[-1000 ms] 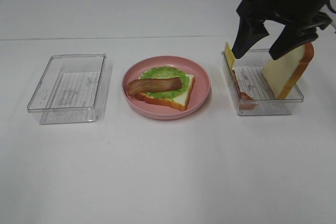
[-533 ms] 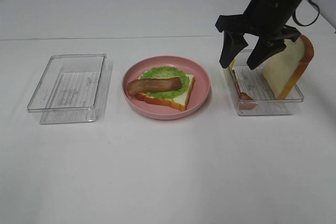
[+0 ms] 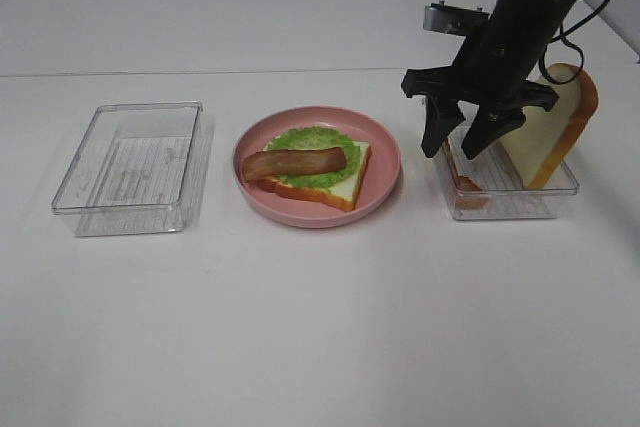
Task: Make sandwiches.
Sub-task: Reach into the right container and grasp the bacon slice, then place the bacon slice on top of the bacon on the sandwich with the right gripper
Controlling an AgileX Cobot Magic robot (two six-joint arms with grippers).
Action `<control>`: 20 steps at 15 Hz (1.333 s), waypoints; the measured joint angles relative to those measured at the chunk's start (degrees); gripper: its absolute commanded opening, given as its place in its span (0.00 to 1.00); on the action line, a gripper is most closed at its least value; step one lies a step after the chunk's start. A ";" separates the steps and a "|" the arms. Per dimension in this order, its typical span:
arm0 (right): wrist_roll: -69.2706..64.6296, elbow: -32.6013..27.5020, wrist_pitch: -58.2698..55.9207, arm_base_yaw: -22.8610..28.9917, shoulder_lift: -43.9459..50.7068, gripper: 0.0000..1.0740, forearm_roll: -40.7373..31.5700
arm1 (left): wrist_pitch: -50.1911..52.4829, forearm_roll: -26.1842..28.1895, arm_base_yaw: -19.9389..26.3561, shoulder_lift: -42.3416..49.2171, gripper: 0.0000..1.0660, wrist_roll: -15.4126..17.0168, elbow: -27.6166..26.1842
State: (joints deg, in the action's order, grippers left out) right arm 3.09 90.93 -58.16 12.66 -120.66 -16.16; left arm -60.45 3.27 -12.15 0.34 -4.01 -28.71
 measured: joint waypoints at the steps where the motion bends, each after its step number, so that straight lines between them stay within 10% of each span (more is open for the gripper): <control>1: 0.00 0.00 0.00 0.00 0.00 0.42 0.00 | 0.00 0.00 0.00 0.00 0.89 0.00 0.00; 6: -0.57 0.00 -0.52 0.00 -0.06 0.00 0.34 | 0.00 0.00 0.00 0.00 0.89 0.00 0.00; 15: -0.57 0.00 -3.09 0.00 11.06 0.00 -1.38 | 0.00 0.00 0.00 0.00 0.89 0.00 0.00; 20: 6.19 0.00 -3.09 0.00 18.11 0.00 -15.76 | 0.00 0.00 0.00 0.00 0.89 0.00 0.00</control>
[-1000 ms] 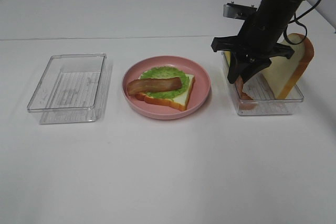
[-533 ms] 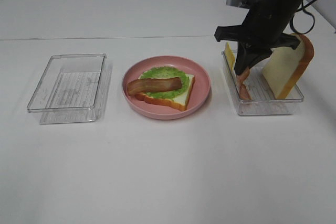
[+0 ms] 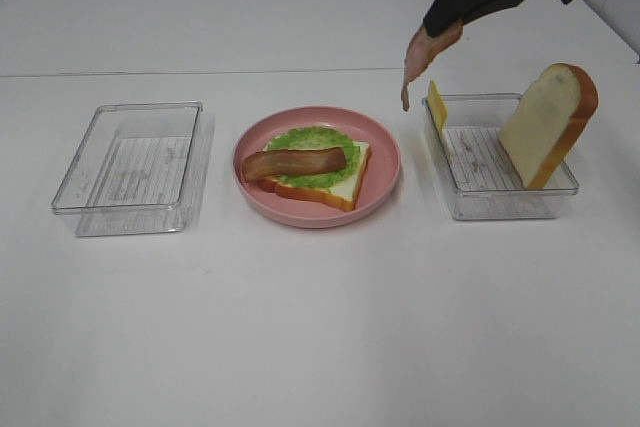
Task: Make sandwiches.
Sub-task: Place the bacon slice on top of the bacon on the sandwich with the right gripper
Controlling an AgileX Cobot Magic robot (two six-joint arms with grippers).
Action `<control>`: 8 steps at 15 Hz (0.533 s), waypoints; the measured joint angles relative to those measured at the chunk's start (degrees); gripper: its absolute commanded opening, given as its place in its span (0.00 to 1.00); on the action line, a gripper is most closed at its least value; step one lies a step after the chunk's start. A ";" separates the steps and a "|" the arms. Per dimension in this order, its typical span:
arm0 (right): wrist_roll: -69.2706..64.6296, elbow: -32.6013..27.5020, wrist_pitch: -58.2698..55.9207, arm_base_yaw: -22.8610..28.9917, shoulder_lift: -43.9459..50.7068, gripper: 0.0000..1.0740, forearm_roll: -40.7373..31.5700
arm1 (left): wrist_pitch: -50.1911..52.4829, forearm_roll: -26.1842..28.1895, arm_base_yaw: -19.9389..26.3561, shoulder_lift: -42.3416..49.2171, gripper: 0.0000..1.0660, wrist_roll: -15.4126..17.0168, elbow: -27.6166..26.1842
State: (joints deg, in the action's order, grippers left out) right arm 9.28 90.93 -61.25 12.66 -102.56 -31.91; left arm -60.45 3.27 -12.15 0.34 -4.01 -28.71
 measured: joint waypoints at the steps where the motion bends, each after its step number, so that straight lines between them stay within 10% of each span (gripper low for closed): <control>1: 4.64 0.00 0.11 0.00 -0.74 0.00 -8.42 | 0.00 0.00 0.00 0.00 0.89 0.00 0.00; 8: 19.54 0.00 4.01 0.00 -11.57 0.00 -39.13 | 0.00 0.00 0.00 0.00 0.89 0.00 0.00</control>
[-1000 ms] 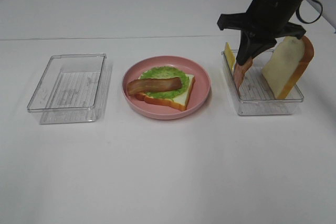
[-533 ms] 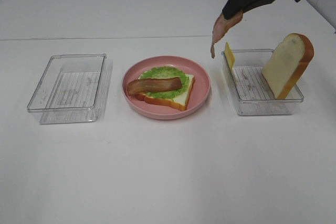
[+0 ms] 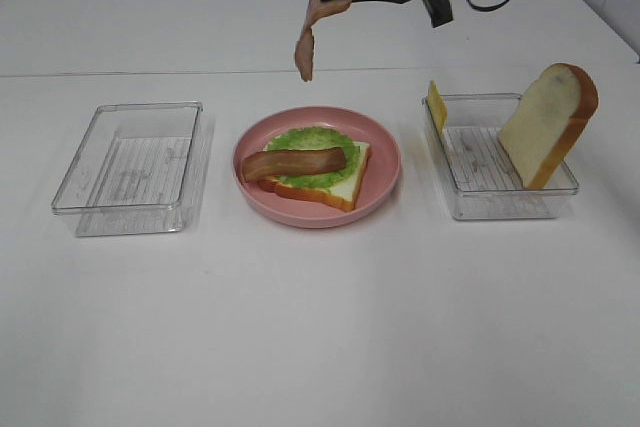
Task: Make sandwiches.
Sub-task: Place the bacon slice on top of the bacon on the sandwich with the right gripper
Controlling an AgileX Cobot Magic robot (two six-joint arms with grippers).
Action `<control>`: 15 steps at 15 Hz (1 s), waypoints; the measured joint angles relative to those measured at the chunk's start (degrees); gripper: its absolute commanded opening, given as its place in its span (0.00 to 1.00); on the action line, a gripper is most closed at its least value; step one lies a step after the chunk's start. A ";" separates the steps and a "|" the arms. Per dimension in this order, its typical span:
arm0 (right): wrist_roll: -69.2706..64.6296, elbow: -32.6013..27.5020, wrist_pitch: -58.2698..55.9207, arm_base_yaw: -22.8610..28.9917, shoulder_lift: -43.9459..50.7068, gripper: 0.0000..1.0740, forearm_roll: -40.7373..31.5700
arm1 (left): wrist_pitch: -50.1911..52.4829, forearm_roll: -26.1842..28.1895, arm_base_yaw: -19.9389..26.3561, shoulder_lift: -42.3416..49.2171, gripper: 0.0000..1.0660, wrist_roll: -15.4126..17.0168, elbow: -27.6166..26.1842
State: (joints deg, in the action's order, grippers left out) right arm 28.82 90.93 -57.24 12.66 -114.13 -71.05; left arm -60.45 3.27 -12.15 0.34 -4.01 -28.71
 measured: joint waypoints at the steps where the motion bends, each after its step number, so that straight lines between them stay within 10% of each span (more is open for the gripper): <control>1: 1.26 0.00 0.29 0.11 -1.20 0.00 -2.23 | 0.00 0.00 0.00 0.00 0.89 0.00 0.00; 7: 9.97 0.00 2.64 4.70 -14.90 0.00 -21.03 | 0.00 0.00 0.00 0.00 0.89 0.00 0.00; 15: 6.88 0.00 8.71 5.27 -18.56 0.00 -17.07 | 0.00 0.00 0.00 0.00 0.89 0.00 0.00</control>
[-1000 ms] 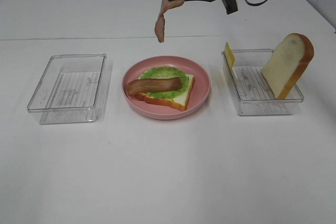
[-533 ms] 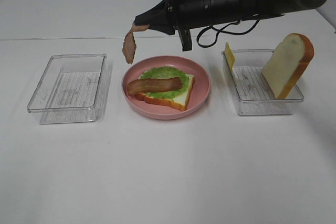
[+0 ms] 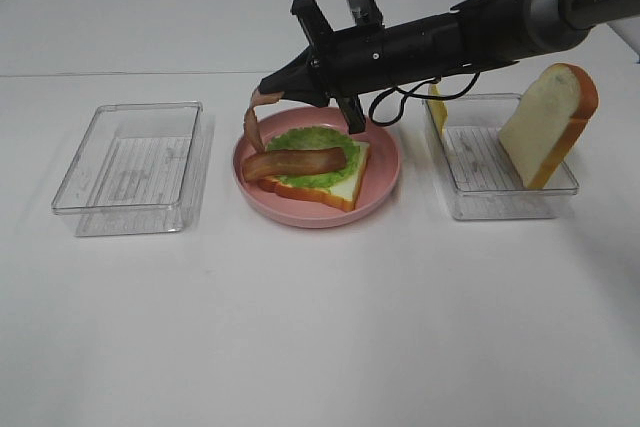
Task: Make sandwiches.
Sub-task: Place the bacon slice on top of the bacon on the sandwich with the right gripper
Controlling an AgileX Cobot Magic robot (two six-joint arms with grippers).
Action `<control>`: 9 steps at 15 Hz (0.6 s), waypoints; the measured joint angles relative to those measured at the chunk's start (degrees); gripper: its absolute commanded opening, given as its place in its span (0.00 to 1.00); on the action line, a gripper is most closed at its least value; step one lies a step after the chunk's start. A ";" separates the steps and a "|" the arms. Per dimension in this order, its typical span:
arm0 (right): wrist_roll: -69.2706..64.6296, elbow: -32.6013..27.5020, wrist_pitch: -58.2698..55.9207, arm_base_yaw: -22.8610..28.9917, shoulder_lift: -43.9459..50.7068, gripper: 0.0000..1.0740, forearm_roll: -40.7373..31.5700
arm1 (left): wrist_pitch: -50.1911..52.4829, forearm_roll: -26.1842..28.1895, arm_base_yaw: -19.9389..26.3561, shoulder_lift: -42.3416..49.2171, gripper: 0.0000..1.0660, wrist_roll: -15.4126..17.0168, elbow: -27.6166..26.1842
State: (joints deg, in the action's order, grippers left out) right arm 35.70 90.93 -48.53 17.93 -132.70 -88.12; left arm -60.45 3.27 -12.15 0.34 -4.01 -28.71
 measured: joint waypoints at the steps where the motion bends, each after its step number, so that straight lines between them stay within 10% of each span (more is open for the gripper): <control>1: -1.83 0.00 2.46 0.00 0.92 0.00 4.07 | 0.00 0.00 0.00 0.00 0.89 0.00 0.00; 9: -19.54 0.00 8.31 0.00 7.51 0.00 33.35 | 0.00 0.00 0.00 0.00 0.89 0.00 0.00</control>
State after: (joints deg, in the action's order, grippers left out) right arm 16.16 90.93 -40.22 17.93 -125.19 -54.77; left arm -60.45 3.27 -12.15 0.34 -4.01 -28.71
